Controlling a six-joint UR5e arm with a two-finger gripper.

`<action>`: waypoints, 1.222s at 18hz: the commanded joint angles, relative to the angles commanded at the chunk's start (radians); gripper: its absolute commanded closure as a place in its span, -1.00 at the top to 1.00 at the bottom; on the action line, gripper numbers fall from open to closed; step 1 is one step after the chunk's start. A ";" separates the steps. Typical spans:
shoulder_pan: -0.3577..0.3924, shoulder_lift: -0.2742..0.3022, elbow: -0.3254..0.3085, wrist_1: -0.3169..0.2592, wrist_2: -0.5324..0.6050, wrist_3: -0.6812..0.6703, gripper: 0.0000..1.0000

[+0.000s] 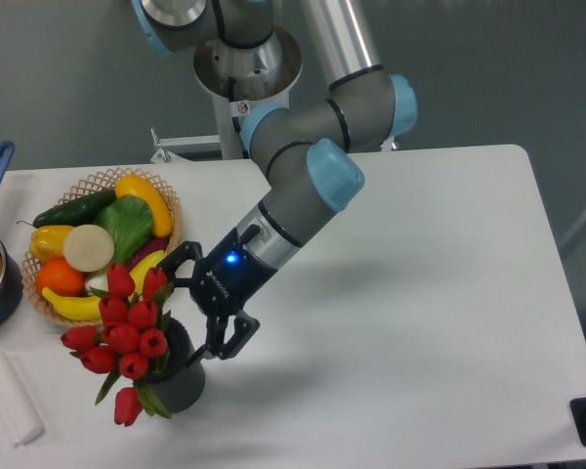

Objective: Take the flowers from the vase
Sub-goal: 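Lower the gripper around the tulip stems at the vase rim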

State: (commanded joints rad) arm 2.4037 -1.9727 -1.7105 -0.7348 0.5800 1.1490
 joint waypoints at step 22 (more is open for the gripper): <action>-0.020 -0.035 0.031 0.006 -0.009 -0.003 -0.33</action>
State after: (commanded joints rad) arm 2.3838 -2.0080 -1.6797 -0.7286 0.5706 1.1459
